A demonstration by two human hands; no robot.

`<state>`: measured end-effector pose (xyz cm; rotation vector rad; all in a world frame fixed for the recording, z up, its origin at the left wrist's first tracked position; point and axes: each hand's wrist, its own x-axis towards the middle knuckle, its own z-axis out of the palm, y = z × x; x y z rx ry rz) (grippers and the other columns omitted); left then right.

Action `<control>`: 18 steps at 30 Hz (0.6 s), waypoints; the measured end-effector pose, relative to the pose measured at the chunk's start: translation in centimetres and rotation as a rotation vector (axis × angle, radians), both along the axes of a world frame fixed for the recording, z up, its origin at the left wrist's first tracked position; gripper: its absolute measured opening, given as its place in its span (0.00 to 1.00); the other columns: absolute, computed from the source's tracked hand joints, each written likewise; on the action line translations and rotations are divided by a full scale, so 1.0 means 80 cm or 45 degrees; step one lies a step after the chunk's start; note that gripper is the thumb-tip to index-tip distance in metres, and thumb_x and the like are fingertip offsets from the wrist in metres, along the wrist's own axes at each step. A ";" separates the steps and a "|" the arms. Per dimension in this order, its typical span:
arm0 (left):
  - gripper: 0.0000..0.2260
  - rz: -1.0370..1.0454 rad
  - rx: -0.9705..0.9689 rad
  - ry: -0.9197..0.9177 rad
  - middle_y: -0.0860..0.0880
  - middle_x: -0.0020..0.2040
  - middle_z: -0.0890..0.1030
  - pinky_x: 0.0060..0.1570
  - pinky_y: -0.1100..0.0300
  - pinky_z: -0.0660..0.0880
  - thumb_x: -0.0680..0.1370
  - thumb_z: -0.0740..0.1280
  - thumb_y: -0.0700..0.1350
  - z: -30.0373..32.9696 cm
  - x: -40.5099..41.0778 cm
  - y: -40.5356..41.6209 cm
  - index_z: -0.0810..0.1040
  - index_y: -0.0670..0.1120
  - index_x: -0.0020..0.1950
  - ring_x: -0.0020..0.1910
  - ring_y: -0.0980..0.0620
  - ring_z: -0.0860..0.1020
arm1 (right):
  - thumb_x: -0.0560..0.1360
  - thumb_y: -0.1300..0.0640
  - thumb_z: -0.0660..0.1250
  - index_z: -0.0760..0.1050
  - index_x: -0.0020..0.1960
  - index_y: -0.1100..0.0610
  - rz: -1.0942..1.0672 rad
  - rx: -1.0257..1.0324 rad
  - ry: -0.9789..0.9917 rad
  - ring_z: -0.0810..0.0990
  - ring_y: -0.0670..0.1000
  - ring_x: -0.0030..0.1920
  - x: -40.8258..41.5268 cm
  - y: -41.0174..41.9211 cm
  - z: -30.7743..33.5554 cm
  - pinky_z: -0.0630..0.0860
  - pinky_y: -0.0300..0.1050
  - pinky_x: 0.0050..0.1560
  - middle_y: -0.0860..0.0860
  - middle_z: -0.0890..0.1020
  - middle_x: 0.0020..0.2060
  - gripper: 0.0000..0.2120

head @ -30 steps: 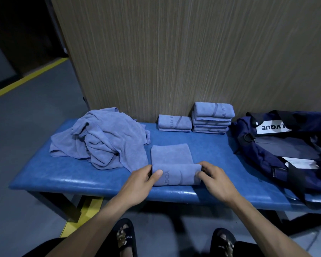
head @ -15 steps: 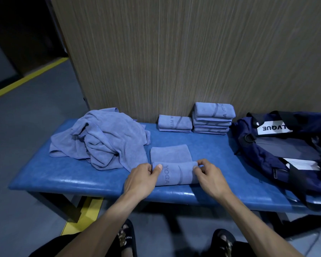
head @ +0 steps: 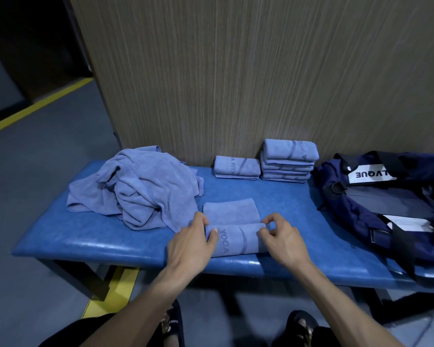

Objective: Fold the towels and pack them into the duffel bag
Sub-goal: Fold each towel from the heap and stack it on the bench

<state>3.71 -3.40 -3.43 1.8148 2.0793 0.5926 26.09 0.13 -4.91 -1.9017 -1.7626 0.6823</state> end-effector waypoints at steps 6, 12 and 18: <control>0.10 -0.345 0.459 0.090 0.58 0.55 0.72 0.45 0.57 0.73 0.77 0.69 0.43 -0.018 -0.011 0.007 0.76 0.56 0.55 0.54 0.52 0.71 | 0.73 0.44 0.60 0.69 0.49 0.43 -0.010 -0.004 -0.026 0.78 0.56 0.41 -0.003 -0.004 0.002 0.69 0.49 0.37 0.46 0.79 0.31 0.06; 0.10 -0.523 0.489 0.066 0.57 0.49 0.79 0.47 0.50 0.77 0.79 0.59 0.48 -0.023 -0.021 0.008 0.80 0.53 0.52 0.48 0.51 0.77 | 0.75 0.46 0.59 0.69 0.52 0.43 -0.001 0.027 -0.128 0.78 0.57 0.43 -0.009 -0.010 0.011 0.75 0.51 0.44 0.46 0.81 0.35 0.07; 0.21 -0.691 0.316 0.073 0.62 0.58 0.74 0.57 0.61 0.72 0.74 0.68 0.63 -0.018 -0.039 -0.002 0.75 0.55 0.63 0.58 0.58 0.72 | 0.74 0.51 0.67 0.74 0.55 0.48 0.157 0.417 -0.334 0.76 0.57 0.46 -0.001 -0.013 0.007 0.74 0.54 0.45 0.49 0.75 0.48 0.10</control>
